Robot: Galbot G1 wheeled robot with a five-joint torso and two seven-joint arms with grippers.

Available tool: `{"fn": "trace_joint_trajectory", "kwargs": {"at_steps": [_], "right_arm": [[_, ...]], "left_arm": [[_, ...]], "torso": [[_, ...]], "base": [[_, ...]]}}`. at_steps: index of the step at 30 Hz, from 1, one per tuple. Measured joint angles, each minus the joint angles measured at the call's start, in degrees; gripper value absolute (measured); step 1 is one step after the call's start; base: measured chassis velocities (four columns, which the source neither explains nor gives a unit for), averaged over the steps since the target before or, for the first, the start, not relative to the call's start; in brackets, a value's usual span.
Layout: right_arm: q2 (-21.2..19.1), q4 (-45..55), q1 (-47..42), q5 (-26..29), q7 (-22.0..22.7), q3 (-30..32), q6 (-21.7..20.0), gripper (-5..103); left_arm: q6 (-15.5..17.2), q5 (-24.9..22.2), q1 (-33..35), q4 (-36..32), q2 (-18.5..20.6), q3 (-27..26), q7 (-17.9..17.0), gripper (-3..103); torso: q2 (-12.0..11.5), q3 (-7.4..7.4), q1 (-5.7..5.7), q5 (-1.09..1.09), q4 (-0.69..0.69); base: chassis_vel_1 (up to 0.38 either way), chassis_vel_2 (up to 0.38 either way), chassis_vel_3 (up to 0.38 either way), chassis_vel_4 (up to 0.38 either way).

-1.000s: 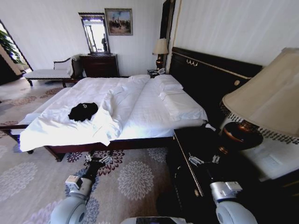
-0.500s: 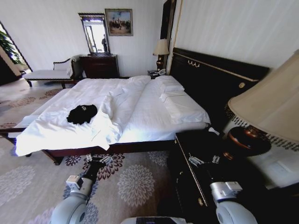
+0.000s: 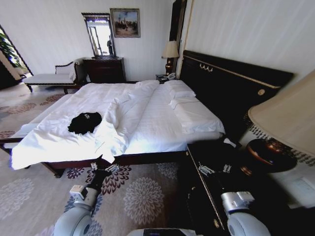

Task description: Fold the clothes on the bed.

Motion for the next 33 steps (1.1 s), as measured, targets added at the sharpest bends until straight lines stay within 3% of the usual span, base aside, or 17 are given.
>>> {"fn": "trace_joint_trajectory", "kwargs": {"at_steps": [33], "right_arm": [[0.27, -0.3, -0.03, -0.46, 0.4, 0.02, -0.63, 100]], "left_arm": [[-1.58, -0.34, -0.41, -0.32, 0.01, 0.61, 0.0, 100]], "torso": [[0.0, 0.0, -0.01, 0.0, 0.0]], "base": [[-0.071, 0.069, 0.076, -0.073]]}}
